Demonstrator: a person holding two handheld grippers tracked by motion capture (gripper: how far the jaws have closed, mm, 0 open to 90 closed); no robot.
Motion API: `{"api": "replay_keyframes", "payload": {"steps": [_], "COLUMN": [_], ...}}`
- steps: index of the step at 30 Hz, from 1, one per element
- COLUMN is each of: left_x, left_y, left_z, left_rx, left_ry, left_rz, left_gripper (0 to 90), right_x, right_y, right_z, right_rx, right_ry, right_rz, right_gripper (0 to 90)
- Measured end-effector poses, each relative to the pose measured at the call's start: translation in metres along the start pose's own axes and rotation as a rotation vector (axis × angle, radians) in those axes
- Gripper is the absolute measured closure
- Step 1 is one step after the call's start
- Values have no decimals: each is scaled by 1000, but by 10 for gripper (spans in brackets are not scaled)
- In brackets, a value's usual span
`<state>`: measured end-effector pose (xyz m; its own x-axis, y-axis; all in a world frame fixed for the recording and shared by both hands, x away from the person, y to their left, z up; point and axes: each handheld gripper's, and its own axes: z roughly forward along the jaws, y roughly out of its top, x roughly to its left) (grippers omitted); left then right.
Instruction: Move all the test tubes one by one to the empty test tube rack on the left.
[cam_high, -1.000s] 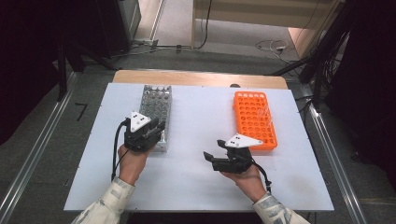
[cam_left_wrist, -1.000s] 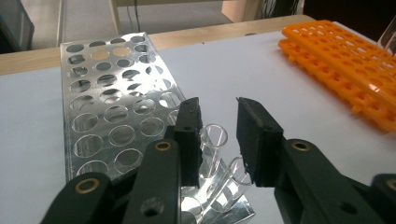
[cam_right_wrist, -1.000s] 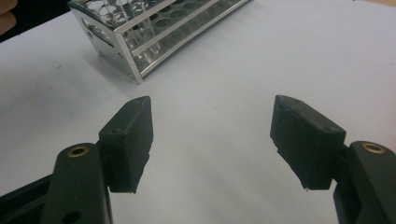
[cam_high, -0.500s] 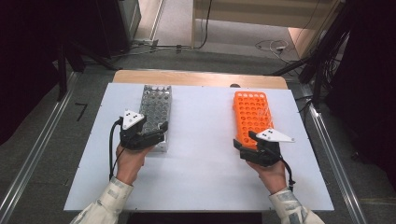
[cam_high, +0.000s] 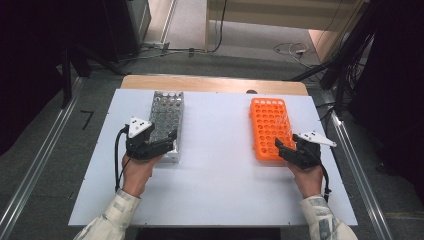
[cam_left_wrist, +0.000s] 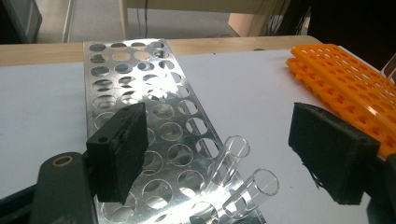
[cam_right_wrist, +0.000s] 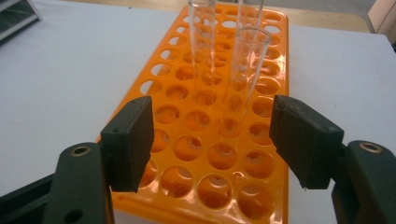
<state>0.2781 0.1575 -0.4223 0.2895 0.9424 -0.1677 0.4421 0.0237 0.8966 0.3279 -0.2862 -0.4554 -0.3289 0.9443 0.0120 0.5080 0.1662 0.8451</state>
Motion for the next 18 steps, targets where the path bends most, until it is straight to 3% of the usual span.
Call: {"api": "replay_keyframes", "payload": {"steps": [5, 18], "left_x": [0, -1], "left_y": [0, 0], "left_z": [0, 0], "left_rx": [1, 3], "left_ry": [2, -1], "left_rz": [5, 5], "left_gripper": [195, 196], "right_x": [-8, -14], "right_y": [1, 3], "right_z": [13, 25], "right_rx": [11, 6], "right_ry": [-10, -12], "right_rz": [10, 8], "right_gripper": [317, 542]}}
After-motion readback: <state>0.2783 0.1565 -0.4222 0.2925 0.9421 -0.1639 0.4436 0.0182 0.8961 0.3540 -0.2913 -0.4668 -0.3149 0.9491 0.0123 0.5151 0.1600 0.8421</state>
